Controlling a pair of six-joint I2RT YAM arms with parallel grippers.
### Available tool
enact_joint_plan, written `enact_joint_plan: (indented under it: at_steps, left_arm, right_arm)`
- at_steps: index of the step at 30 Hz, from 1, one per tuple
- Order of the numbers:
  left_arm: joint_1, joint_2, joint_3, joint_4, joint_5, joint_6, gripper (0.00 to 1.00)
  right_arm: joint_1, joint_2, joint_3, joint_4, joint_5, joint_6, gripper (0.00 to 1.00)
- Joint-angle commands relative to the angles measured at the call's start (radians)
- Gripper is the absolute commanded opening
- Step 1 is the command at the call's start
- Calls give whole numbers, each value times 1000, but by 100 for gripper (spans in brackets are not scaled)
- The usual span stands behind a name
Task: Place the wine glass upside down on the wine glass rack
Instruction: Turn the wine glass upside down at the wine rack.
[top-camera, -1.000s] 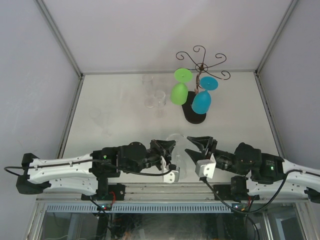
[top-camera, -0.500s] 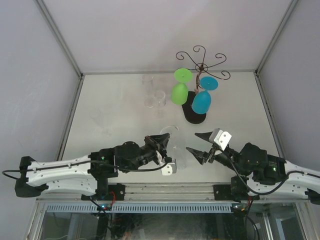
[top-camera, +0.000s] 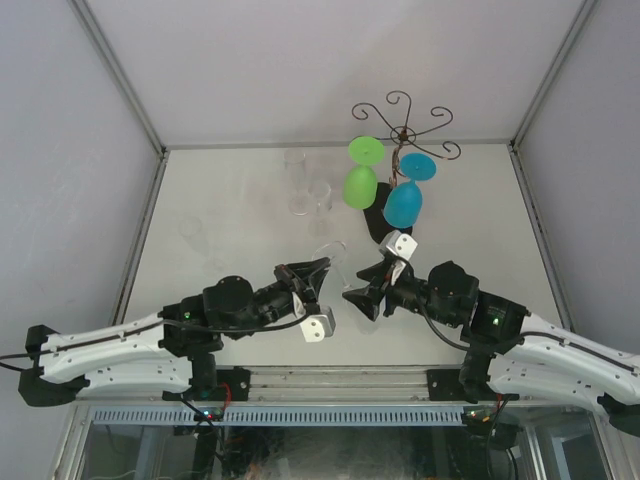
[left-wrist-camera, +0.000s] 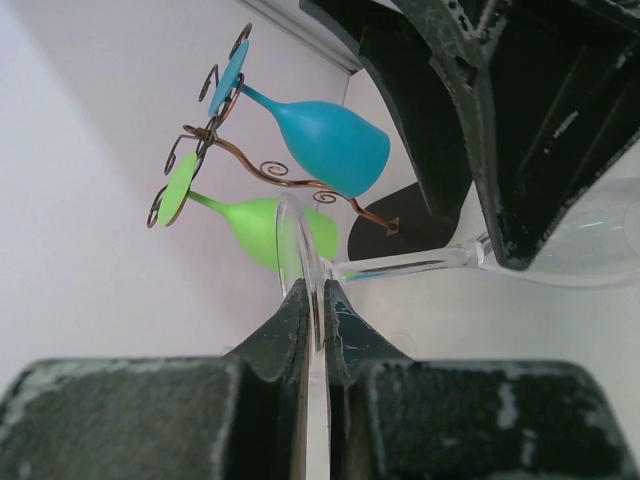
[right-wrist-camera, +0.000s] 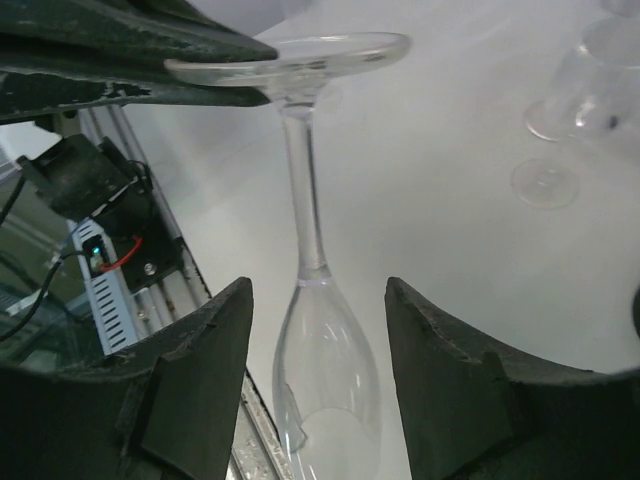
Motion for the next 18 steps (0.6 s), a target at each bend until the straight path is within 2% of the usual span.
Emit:
enact_joint_plan:
  at_steps: [1,5,18]
  left_arm:
    - [19,-27,-12,65,56,-40,0]
    - [34,-36,-7,61,98,-63,0]
    - [42,-23,0,36,132,-75,0]
  right_arm:
    - [-6,27,8,113,-127,-9,54]
    - [-7,56,8,125,-101,-29,49]
    - [-18,64,8,136,-71,-67,19]
